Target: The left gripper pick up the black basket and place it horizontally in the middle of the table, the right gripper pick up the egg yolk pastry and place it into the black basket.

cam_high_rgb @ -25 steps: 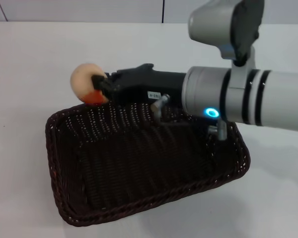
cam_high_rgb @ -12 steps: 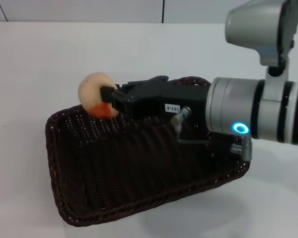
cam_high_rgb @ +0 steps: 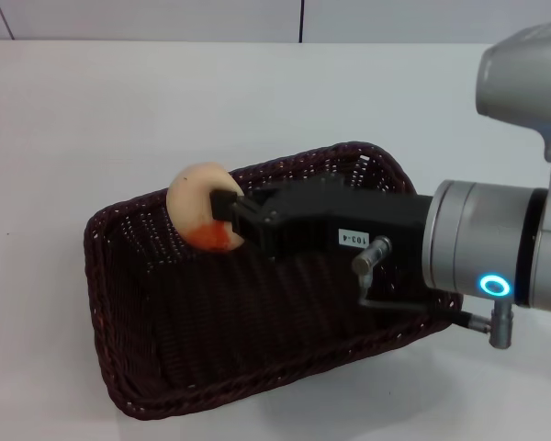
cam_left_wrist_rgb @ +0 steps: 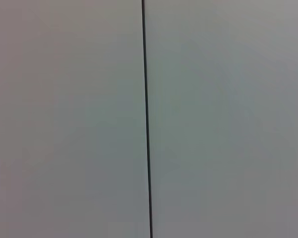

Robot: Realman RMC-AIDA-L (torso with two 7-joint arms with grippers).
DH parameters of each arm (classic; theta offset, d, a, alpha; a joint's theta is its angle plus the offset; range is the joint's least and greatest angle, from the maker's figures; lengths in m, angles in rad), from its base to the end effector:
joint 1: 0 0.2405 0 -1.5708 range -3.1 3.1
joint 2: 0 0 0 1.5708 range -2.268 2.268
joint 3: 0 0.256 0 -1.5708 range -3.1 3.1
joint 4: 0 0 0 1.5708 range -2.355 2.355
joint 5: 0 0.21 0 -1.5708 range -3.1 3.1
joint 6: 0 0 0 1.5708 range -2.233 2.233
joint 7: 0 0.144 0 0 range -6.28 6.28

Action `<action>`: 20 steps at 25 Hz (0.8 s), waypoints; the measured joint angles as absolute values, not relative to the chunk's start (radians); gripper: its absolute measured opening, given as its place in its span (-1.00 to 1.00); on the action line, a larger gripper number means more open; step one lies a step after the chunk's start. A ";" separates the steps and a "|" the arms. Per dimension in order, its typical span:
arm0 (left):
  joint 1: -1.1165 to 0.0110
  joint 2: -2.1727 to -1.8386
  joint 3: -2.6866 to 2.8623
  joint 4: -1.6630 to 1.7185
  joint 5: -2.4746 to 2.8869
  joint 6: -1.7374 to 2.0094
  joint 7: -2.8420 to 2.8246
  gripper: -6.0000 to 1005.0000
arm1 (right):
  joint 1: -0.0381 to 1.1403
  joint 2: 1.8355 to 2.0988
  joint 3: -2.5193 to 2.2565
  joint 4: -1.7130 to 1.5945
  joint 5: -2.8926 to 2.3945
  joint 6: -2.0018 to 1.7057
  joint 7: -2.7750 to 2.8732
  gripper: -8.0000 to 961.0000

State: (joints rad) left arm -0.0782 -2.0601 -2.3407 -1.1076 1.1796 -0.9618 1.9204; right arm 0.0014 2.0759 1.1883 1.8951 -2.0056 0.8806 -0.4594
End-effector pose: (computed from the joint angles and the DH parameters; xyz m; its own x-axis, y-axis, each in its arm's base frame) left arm -0.3382 0.3056 0.1816 0.7379 -0.0589 0.6724 0.6599 -0.1461 -0.7370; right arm 0.0788 0.2416 -0.0384 0.6593 -0.5404 -0.5227 -0.6653 -0.7433 -0.0707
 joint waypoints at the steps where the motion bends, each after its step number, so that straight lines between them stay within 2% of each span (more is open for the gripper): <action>1: -0.078 -2.060 -2.341 -1.108 1.180 -0.962 1.920 0.54 | -0.007 2.076 1.184 1.898 -2.006 0.883 -0.460 -0.92; 9: -0.078 -2.060 -2.341 -1.108 1.180 -0.969 1.920 0.54 | -0.003 2.077 1.187 1.883 -2.001 0.892 -0.458 -0.92; 15: -0.074 -2.060 -2.355 -1.108 1.180 -0.974 1.920 0.54 | 0.008 2.078 1.192 1.883 -2.004 0.887 -0.433 -0.85; 17: -0.074 -2.060 -2.358 -1.107 1.180 -0.975 1.920 0.54 | 0.011 2.077 1.192 1.882 -2.006 0.886 -0.433 -0.56; 20: -0.074 -2.060 -2.358 -1.105 1.180 -0.976 1.920 0.54 | 0.007 2.078 1.192 1.885 -2.007 0.882 -0.434 -0.47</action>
State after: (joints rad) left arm -0.0738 -2.0600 -2.3576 -1.1046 1.1797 -0.9757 1.9201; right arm 0.0068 2.0778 1.1918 1.8846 -2.0075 0.8820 -0.4344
